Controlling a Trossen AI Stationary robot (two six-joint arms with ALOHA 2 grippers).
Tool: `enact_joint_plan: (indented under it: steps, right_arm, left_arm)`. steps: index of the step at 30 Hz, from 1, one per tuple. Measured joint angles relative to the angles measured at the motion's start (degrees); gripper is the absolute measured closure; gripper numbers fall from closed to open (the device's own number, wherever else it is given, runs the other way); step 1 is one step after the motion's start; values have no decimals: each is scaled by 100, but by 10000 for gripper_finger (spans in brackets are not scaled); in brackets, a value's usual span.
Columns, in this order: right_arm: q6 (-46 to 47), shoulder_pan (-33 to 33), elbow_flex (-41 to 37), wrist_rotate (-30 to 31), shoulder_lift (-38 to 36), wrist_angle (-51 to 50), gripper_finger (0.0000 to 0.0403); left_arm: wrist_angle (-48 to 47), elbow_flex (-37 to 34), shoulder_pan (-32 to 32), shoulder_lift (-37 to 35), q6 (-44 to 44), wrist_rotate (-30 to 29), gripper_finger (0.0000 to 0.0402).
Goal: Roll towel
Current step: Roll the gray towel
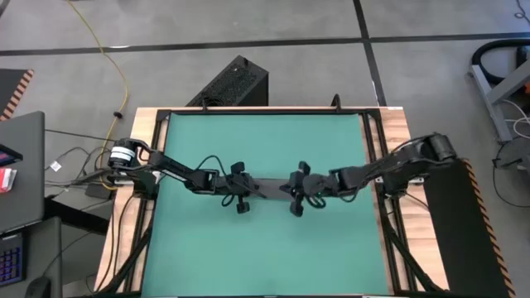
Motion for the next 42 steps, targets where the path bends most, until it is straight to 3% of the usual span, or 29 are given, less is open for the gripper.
enact_joint_plan:
  steps: [20, 30, 38, 42]
  right_arm:
    - [101, -789, 46, 40, 1896, -35, 394]
    - [512, -805, -185, 223, 2007, 167, 394]
    - [701, -151, -310, 165, 2059, 672, 394]
    - [853, 77, -315, 218, 2070, 758, 394]
  left_arm:
    - [-227, 20, 74, -2, -226, 279, 401]
    - [-381, 14, 75, -11, -435, 389, 401]
    - [1370, -933, -333, -12, -1342, 532, 401]
    - [1692, -1088, -691, 0, -1579, 150, 401]
